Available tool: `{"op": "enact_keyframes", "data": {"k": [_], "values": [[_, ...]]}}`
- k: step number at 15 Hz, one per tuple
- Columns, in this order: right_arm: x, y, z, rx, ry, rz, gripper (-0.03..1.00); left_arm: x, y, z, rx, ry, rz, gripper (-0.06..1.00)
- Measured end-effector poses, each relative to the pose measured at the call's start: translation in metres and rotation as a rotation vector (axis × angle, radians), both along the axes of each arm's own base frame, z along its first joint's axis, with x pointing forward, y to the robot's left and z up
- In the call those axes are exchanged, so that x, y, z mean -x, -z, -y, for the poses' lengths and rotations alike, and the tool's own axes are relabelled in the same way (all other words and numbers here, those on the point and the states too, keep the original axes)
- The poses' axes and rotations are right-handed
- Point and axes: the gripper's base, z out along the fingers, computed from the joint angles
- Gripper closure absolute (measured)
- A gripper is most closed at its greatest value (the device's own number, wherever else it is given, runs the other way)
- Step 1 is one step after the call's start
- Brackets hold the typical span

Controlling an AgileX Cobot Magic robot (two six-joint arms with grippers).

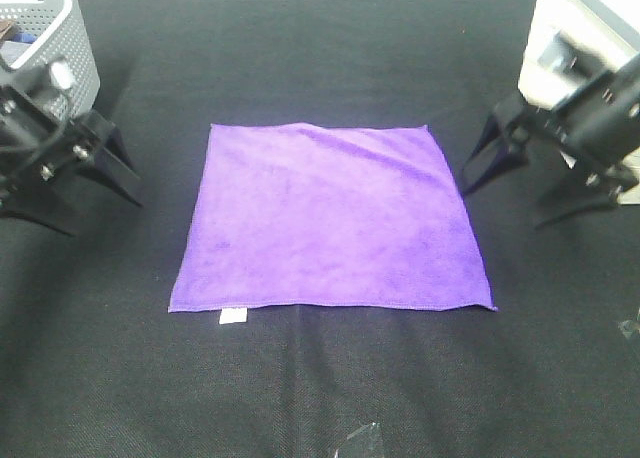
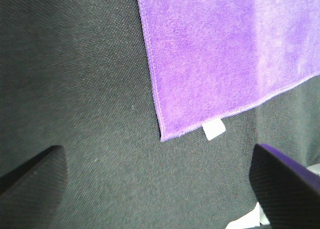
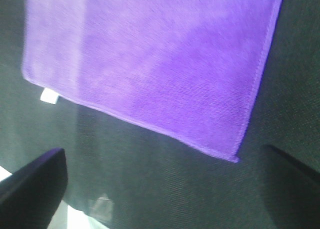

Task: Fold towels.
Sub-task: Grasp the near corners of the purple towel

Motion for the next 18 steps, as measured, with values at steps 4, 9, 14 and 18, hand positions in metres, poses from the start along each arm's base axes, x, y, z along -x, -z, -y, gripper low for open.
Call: {"op": "enact_keyframes", "data": {"k": [4, 9, 14, 18], "values": [[-0.009, 0.051, 0.001, 0.008, 0.012, -0.12, 0.0, -0.01, 0.012, -0.001, -0.007, -0.041, 0.049, 0.04], [-0.012, 0.07, 0.009, 0.005, 0.02, -0.154, 0.01, -0.011, 0.019, 0.009, 0.041, -0.017, 0.039, 0.04], [-0.018, 0.066, 0.02, -0.115, 0.053, -0.1, 0.02, -0.011, 0.049, 0.012, 0.075, 0.007, -0.033, 0.04], [-0.018, 0.078, 0.019, -0.131, 0.033, -0.114, 0.03, -0.013, 0.062, 0.01, 0.049, -0.001, -0.042, 0.04]]}}
